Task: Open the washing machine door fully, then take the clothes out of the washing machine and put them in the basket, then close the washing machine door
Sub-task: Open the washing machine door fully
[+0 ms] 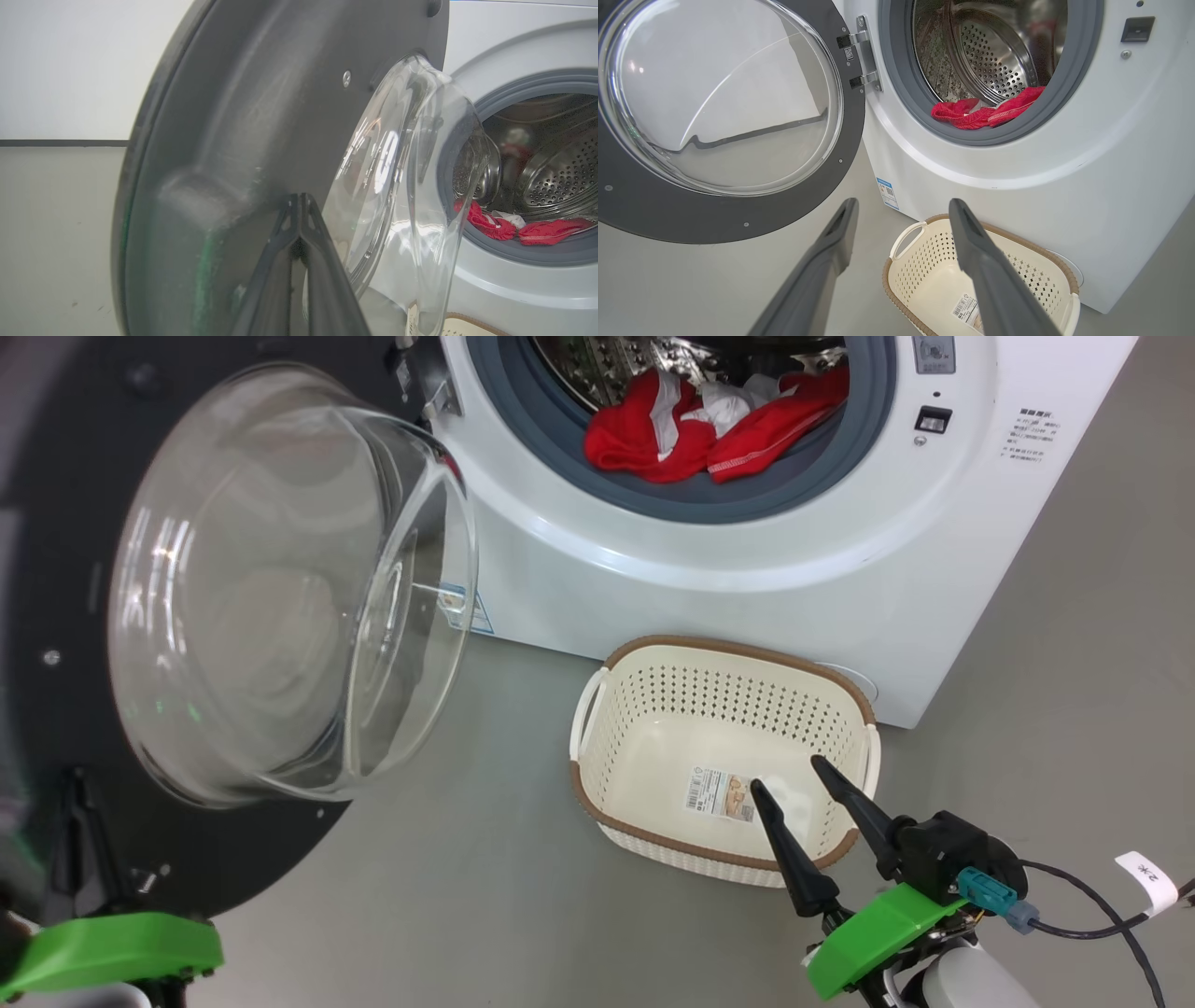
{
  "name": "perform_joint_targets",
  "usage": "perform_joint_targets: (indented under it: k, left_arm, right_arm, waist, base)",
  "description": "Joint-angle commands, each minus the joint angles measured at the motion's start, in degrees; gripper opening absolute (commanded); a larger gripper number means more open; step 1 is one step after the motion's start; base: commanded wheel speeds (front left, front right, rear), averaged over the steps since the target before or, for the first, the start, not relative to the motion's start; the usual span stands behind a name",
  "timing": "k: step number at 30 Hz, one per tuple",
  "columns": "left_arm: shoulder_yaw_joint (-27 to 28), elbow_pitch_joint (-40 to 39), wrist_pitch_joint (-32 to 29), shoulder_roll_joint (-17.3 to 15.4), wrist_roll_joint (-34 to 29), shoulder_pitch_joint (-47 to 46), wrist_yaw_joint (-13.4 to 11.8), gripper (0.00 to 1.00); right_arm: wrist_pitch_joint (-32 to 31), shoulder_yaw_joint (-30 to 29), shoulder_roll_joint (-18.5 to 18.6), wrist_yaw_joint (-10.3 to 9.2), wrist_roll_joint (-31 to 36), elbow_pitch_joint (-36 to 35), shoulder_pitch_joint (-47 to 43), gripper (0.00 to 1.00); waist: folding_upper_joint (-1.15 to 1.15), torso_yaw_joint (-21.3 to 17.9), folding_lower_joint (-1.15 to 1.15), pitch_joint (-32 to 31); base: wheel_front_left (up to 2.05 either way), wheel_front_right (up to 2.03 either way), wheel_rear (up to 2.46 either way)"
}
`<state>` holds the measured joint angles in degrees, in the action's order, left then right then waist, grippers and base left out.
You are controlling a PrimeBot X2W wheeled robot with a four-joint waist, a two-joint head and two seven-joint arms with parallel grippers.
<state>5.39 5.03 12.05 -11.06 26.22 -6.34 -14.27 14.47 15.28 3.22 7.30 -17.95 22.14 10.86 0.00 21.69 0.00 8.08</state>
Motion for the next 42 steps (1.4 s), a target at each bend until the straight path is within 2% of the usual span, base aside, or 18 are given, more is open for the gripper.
perform_joint_targets:
  k: [1, 19, 32, 42]
  left_arm:
    - [3.44, -0.29, 0.58, -2.65, 0.45, -2.85, -0.75, 0.0]
    - [9.4, 7.81, 2.3, -4.76, 4.11, -8.32, -0.04, 0.0]
    - [14.85, 12.7, 2.89, -7.07, 5.52, -12.21, 2.06, 0.0]
    - [16.46, 14.3, 2.94, -7.77, 4.66, -13.51, 3.58, 0.0]
  right_arm:
    - [0.52, 0.83, -0.35, 0.19, 0.63, -1.66, 2.04, 1.0]
    - [0.51, 0.86, 1.19, 0.19, 1.5, -3.2, 3.36, 1.0]
    - [-0.69, 0.05, 2.35, 0.19, 2.47, -4.82, 4.34, 1.0]
    - [-1.49, -0.72, 2.85, 0.19, 2.86, -6.14, 4.57, 1.0]
  waist:
    - [0.0, -0.19, 0.0, 0.54]
    - [0.0, -1.06, 0.0, 3.71]
    - [0.0, -2.01, 0.0, 6.41]
    - [0.0, -2.7, 0.0, 7.6]
  base:
    - [0.0, 0.0, 0.0]
    - [0.0, 0.0, 0.0]
    - [0.0, 0.0, 0.0]
    - [0.0, 0.0, 0.0]
